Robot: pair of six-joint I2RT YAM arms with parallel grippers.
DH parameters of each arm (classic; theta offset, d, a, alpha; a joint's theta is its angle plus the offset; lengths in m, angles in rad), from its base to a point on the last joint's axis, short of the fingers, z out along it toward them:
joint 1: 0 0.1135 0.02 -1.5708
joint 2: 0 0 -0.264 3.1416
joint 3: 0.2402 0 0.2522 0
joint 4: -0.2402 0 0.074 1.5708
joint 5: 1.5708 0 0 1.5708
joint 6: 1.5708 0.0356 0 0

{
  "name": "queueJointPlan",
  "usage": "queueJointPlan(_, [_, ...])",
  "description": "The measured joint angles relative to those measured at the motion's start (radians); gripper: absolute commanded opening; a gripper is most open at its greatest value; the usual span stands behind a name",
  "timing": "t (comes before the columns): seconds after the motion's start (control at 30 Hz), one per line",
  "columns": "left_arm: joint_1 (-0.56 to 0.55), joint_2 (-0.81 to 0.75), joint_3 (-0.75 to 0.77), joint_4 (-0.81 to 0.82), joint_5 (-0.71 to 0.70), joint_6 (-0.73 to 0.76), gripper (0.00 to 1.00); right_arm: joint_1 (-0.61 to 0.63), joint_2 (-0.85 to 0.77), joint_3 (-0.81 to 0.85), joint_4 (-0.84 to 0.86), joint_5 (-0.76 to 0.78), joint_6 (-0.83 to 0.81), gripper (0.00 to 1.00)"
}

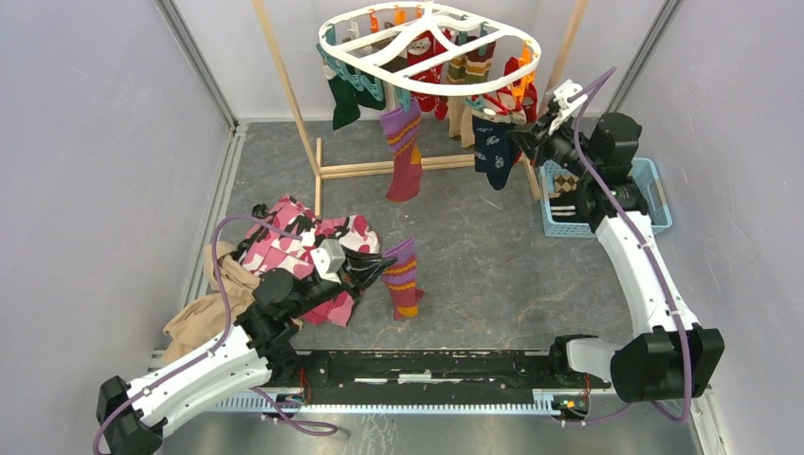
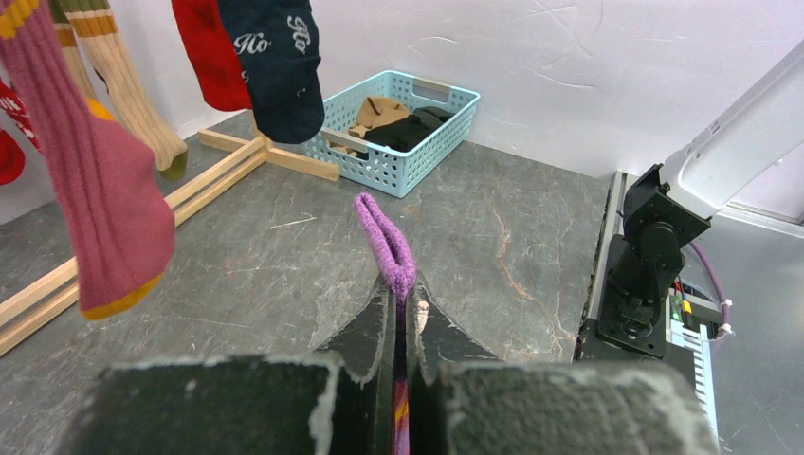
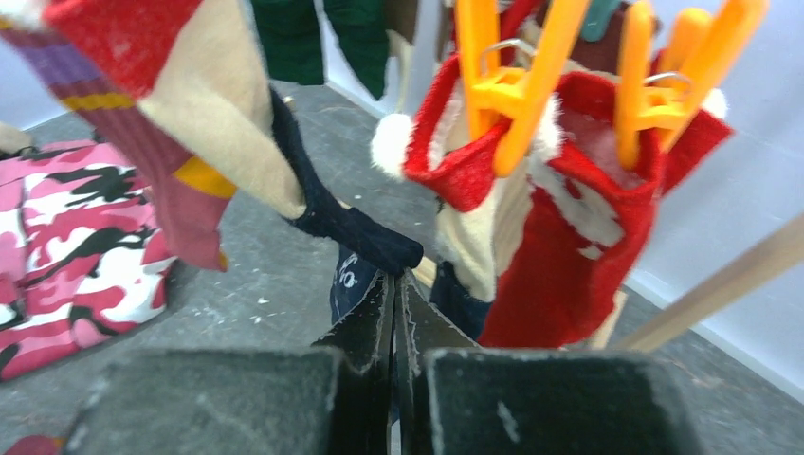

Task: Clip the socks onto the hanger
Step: Rotate the hanger at the clothesline.

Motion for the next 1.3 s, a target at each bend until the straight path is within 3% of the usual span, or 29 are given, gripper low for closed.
queueJointPlan(0.43, [0.000,0.016,0.000,0.014,0.005,-0.001,0.02,-0.111,0.163,0.178,-0.004,0.039,-0.040,0.00])
queueJointPlan(0.93, [0.000,0.222,0.045,0.115,0.009,0.000,0.02,-0.150,0.351,0.388,-0.012,0.173,-0.063,0.00])
queueJointPlan(0.97, [0.000,0.248,0.056,0.128,0.005,0.000,0.02,-0.153,0.358,0.398,-0.013,0.181,-0.063,0.02])
queueJointPlan(1.17, [0.000,0.415,0.149,0.187,-0.015,0.022,0.02,-0.173,0.364,0.414,-0.011,0.185,-0.073,0.40])
queueJointPlan(1.3, [0.003,0.525,0.243,0.199,-0.024,0.073,0.02,-0.211,0.301,0.338,-0.008,0.155,-0.083,0.57])
